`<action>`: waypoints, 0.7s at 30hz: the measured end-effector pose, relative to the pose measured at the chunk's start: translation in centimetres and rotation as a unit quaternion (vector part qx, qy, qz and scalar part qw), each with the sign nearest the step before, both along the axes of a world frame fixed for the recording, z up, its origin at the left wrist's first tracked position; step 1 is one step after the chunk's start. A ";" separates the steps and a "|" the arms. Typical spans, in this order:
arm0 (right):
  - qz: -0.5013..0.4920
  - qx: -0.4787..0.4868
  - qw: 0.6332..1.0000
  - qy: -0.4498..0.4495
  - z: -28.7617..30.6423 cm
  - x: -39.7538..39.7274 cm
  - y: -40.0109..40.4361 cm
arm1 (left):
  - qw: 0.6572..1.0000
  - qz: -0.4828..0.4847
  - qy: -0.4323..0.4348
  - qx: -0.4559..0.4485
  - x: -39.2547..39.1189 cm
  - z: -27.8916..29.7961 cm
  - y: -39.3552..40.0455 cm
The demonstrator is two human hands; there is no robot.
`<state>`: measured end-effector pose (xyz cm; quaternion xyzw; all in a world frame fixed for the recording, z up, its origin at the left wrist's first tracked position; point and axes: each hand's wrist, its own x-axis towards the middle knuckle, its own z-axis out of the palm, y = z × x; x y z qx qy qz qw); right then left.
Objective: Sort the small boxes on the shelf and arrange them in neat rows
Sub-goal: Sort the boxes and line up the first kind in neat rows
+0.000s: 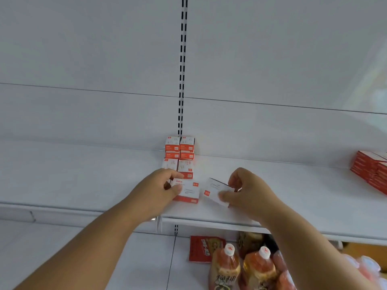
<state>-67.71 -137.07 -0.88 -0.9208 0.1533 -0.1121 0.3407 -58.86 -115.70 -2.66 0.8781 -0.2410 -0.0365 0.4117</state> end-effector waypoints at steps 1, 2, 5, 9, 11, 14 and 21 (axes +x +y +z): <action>-0.011 -0.039 0.999 0.010 0.1 0.0 0.3 | 1.000 -0.003 -0.009 0.012 0.0 0.0 0.0; -0.022 -0.079 0.996 0.020 0.2 0.0 0.5 | 1.000 -0.009 -0.016 0.024 -0.1 -0.1 -0.1; -0.039 -0.168 0.982 0.071 0.8 -0.4 1.3 | 0.997 -0.027 -0.045 0.062 -0.1 -0.3 -0.1; -0.042 -0.214 0.974 0.064 1.2 -0.8 0.6 | 0.994 -0.060 -0.057 0.079 0.4 -0.4 -0.2; 0.006 -0.217 0.975 0.036 1.3 -1.0 -0.3 | 0.990 -0.078 -0.070 0.089 0.8 -0.3 -0.5; 0.130 -0.207 0.962 0.118 1.4 -1.1 -1.0 | 0.986 -0.103 -0.088 0.102 1.1 -0.3 -1.1; 0.124 -0.240 0.955 0.120 1.2 -1.3 -1.2 | 0.980 -0.124 -0.111 0.106 0.9 -0.2 -2.4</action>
